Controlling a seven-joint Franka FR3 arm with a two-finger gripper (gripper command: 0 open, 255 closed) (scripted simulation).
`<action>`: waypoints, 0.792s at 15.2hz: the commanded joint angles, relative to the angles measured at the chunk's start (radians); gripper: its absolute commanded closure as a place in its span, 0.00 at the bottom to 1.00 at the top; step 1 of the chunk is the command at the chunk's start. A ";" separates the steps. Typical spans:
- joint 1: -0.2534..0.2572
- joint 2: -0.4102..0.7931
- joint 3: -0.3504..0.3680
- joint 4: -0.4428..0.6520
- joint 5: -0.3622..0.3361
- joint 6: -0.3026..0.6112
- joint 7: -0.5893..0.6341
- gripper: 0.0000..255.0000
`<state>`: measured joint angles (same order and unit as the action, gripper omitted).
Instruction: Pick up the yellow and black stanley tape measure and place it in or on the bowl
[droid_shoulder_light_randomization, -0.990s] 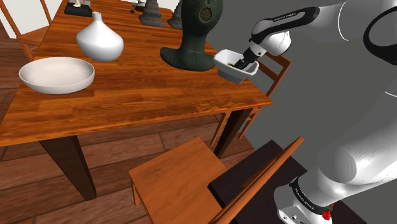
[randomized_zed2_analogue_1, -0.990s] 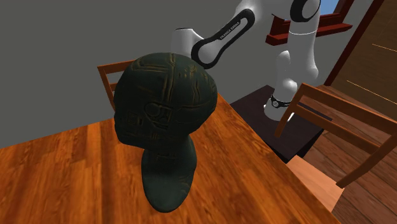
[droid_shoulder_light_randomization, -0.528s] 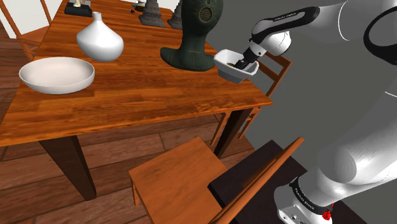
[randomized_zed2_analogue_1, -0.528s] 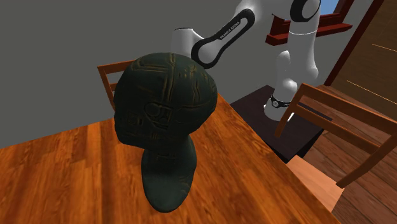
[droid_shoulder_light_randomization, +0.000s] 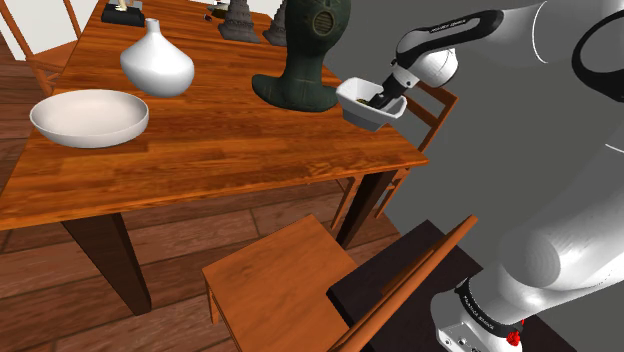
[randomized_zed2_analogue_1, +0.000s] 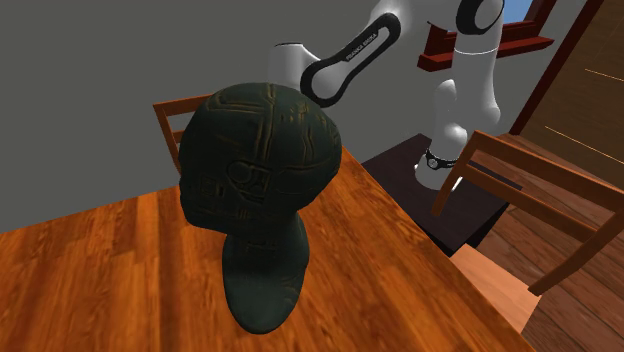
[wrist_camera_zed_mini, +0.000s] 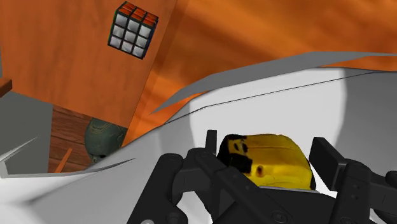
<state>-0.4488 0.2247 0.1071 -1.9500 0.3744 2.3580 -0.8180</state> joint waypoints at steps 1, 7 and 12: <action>0.001 -0.010 -0.001 0.007 -0.004 -0.017 0.007 1.00; 0.000 -0.043 -0.005 0.045 -0.021 -0.085 0.034 1.00; -0.001 -0.065 -0.008 0.083 -0.033 -0.144 0.055 1.00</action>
<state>-0.4453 0.1636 0.1047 -1.8679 0.3441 2.2088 -0.7646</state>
